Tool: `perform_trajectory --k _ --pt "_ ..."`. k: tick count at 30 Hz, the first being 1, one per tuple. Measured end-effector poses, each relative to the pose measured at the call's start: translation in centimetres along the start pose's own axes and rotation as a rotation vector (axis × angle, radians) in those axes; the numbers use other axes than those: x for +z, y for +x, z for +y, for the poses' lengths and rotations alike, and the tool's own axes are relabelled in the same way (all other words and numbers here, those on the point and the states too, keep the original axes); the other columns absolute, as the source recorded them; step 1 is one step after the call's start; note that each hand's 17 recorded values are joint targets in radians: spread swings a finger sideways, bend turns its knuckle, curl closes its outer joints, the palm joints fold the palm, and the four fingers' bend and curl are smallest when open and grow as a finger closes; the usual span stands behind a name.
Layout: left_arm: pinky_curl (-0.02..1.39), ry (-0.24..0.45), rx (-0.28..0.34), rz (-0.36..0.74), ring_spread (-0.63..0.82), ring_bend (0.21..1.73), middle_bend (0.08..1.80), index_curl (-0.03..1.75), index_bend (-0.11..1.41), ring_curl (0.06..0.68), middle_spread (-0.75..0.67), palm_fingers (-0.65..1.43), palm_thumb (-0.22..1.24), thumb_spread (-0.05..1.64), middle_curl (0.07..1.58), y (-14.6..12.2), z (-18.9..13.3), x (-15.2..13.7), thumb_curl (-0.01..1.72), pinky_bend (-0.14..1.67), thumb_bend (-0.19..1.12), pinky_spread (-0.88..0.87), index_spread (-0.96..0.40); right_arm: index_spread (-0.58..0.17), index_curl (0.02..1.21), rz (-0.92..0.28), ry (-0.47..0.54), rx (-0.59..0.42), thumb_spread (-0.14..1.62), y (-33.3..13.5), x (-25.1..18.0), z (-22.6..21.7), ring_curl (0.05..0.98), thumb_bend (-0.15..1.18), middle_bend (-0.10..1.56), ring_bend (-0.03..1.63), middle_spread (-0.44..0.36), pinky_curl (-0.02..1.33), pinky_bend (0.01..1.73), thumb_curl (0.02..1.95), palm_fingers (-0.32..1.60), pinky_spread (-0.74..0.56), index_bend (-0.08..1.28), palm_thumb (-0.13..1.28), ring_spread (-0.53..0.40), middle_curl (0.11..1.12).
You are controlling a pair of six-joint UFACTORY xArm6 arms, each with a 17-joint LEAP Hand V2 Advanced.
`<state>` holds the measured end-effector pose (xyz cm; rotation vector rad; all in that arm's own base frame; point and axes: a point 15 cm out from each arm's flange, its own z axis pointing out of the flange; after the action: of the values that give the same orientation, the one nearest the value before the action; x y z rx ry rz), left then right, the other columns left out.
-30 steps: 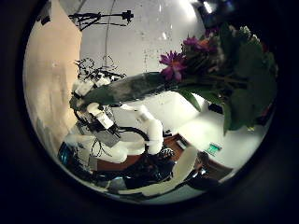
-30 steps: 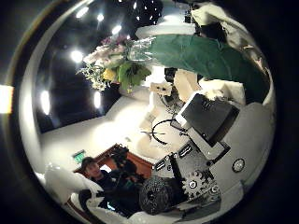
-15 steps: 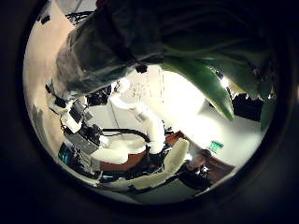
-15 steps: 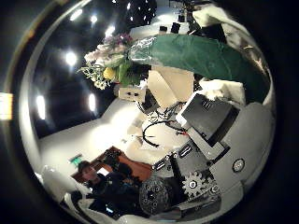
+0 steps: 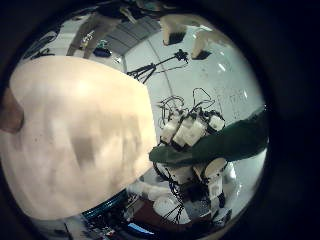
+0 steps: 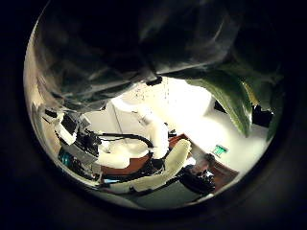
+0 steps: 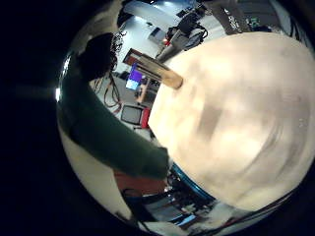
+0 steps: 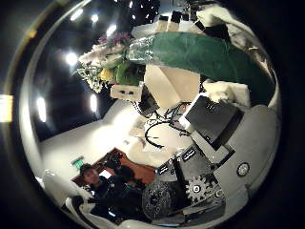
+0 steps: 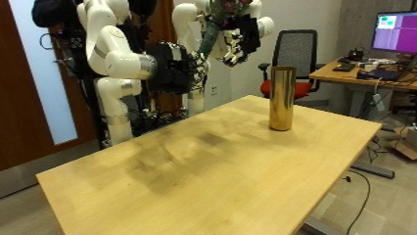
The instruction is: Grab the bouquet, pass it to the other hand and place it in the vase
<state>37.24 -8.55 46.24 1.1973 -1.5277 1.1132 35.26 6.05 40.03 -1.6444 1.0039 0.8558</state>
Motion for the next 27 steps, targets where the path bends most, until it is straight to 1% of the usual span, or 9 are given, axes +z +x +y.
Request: perform_trajectory --k 11,15,18,21,22,23,24,25,27 --pt "0.30 0.022 -0.057 0.000 0.34 0.65 0.45 0.30 0.16 0.162 0.12 0.28 0.18 0.77 0.41 -0.5 0.2 -0.3 0.34 0.21 -0.03 0.40 0.20 -0.219 0.93 -0.005 -0.023 -0.005 0.03 -0.2 0.8 0.0 0.685 -0.02 1.34 1.43 -0.139 1.06 1.03 0.87 1.13 -0.32 1.11 1.16 -0.192 0.83" --pt "0.28 0.025 -0.072 0.001 0.20 0.68 0.64 0.30 0.17 0.163 -0.02 0.38 0.21 0.78 0.49 -0.5 0.3 -0.3 0.34 0.19 -0.03 0.33 0.17 -0.219 0.92 -0.010 -0.052 -0.008 0.03 -0.5 1.7 0.1 0.686 -0.02 1.34 1.43 -0.140 1.06 1.03 0.87 1.13 -0.32 1.11 1.16 -0.192 0.83" --pt "0.28 0.028 -0.088 0.014 -0.03 0.78 0.83 0.32 0.17 0.187 -0.17 0.50 0.25 0.81 0.60 -0.6 0.4 -0.1 0.34 0.22 -0.03 0.19 0.11 -0.219 0.92 -0.012 -0.065 -0.009 0.03 -0.5 2.1 0.1 0.686 -0.02 1.34 1.43 -0.140 1.06 1.04 0.87 1.13 -0.32 1.11 1.16 -0.192 0.83" --pt "0.30 0.041 -0.092 0.034 -0.17 0.84 0.89 0.33 0.16 0.206 -0.25 0.57 0.28 0.83 0.66 -0.5 0.3 -0.3 0.34 0.32 -0.03 0.05 0.07 -0.219 0.92 -0.004 -0.076 -0.017 0.03 -0.6 2.7 0.0 0.686 -0.02 1.34 1.43 -0.140 1.06 1.04 0.88 1.13 -0.32 1.11 1.15 -0.192 0.83" --pt "0.33 0.044 -0.094 0.040 -0.32 0.95 0.92 0.32 0.15 0.244 -0.30 0.71 0.30 0.84 0.71 -0.5 0.3 -0.3 0.34 0.50 -0.03 -0.18 0.02 -0.219 0.93 -0.001 -0.079 -0.019 0.04 -0.6 2.8 -0.1 0.686 -0.02 1.34 1.43 -0.140 1.06 1.04 0.88 1.13 -0.32 1.11 1.15 -0.192 0.83" --pt "0.36 0.048 -0.100 0.049 -0.39 1.02 0.92 0.32 0.15 0.275 -0.33 0.75 0.32 0.85 0.74 -0.4 0.2 -0.3 0.34 0.62 -0.03 -0.32 -0.01 -0.220 0.93 0.002 -0.080 -0.022 0.04 -0.6 2.9 -0.1 0.686 -0.02 1.34 1.43 -0.140 1.05 1.04 0.88 1.13 -0.31 1.11 1.16 -0.192 0.83" --pt "0.37 0.051 -0.102 0.058 -0.41 1.04 0.92 0.33 0.16 0.292 -0.35 0.75 0.33 0.85 0.76 -0.4 0.2 -0.3 0.34 0.67 -0.03 -0.37 -0.03 -0.220 0.93 0.003 -0.083 -0.023 0.04 -0.6 3.0 -0.1 0.686 -0.02 1.34 1.43 -0.141 1.05 1.04 0.88 1.13 -0.31 1.12 1.15 -0.192 0.83" --pt "0.41 0.056 -0.105 0.067 -0.46 1.11 0.91 0.34 0.17 0.331 -0.39 0.78 0.37 0.86 0.81 -0.4 0.2 -0.4 0.34 0.80 -0.02 -0.52 -0.08 -0.221 0.93 0.008 -0.086 -0.023 0.05 -0.6 3.0 -0.1 0.686 -0.02 1.34 1.43 -0.141 1.05 1.05 0.88 1.13 -0.31 1.12 1.15 -0.192 0.83" --pt "0.43 0.073 -0.109 0.097 -0.48 1.18 0.89 0.35 0.17 0.360 -0.41 0.85 0.39 0.87 0.83 -0.3 0.1 -0.6 0.34 0.88 -0.02 -0.59 -0.10 -0.221 0.93 0.011 -0.085 -0.021 0.05 -0.5 3.0 -0.1 0.686 -0.02 1.34 1.43 -0.141 1.05 1.05 0.88 1.13 -0.31 1.12 1.15 -0.192 0.83"
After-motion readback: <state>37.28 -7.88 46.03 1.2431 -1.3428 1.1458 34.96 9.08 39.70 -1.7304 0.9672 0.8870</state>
